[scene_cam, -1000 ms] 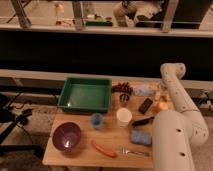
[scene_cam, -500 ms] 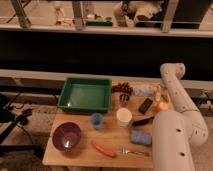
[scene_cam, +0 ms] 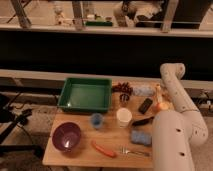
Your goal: Place banana in tray
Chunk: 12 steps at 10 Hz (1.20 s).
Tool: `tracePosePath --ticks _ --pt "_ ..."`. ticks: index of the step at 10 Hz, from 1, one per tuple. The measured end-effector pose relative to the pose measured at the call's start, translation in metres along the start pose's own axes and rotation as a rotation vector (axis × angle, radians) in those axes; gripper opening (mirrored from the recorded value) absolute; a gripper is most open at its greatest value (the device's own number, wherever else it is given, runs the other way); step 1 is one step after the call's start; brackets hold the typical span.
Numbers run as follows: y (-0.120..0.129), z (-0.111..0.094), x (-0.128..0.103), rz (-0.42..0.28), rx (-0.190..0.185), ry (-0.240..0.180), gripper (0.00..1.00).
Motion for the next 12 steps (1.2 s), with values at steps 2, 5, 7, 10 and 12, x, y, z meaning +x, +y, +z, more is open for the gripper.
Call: tracePosePath --ticks 2,5,7,10,12 --pt "0.000 0.000 0.000 0.000 0.000 0.000 0.10" --pt "-0.003 -0.009 0.000 0.003 0.007 -0.027 0.10" --pt "-0.008 -0.038 0.004 0.002 0.037 -0.079 0.10" --pt "-0.016 -0.110 -0.006 -0.028 0.099 -0.174 0.10" --pt "-0.006 -0.158 -0.019 -0.074 0.142 -0.236 0.10"
